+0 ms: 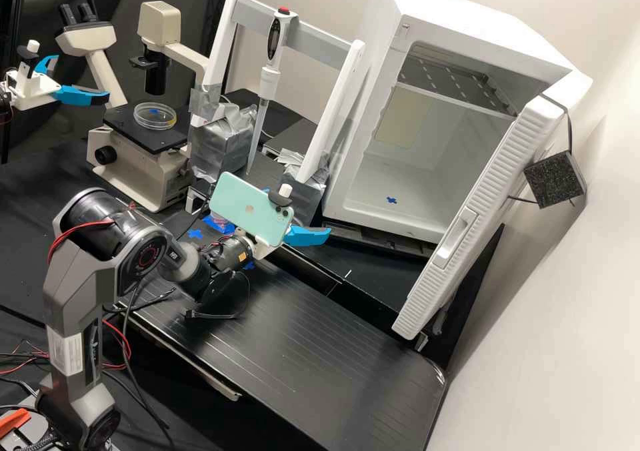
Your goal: Move the petri dish to the bench
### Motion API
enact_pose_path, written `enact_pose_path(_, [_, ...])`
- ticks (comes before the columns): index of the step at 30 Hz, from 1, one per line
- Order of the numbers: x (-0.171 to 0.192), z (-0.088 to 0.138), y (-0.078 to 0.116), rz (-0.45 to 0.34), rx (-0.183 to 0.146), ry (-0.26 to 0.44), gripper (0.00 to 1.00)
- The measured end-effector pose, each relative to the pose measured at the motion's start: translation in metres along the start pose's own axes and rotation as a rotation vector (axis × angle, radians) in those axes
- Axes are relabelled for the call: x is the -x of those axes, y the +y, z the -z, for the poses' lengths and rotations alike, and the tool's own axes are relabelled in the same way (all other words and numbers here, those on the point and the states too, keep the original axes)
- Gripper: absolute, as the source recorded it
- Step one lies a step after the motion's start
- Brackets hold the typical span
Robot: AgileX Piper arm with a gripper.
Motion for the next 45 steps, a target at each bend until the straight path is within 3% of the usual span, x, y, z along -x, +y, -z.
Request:
enact_pose_path(10, [0.003,-0.001,0.0,-0.003,0.0,0.003,1.0])
enact_pose_path(15, [0.028,0.002,0.002,-0.005,-0.01,0.041,1.0])
enact_pose_path(18, [0.048,0.011,0.003,-0.022,-0.012,0.115,1.0])
enact_pose_path(21, [0.072,0.03,0.0,-0.023,-0.009,0.234,1.0])
enact_pose_path(26, [0.105,0.075,-0.011,0.012,0.026,0.481,1.0])
enact_pose_path(30, [0.122,0.104,-0.02,0.049,0.061,0.634,1.0])
enact_pose_path(38, [0.118,0.16,-0.032,0.143,0.111,0.818,1.0])
enact_pose_path(43, [0.108,0.191,-0.05,0.239,0.141,0.863,1.0])
enact_pose_path(45, [0.103,0.205,-0.062,0.294,0.169,0.883,1.0])
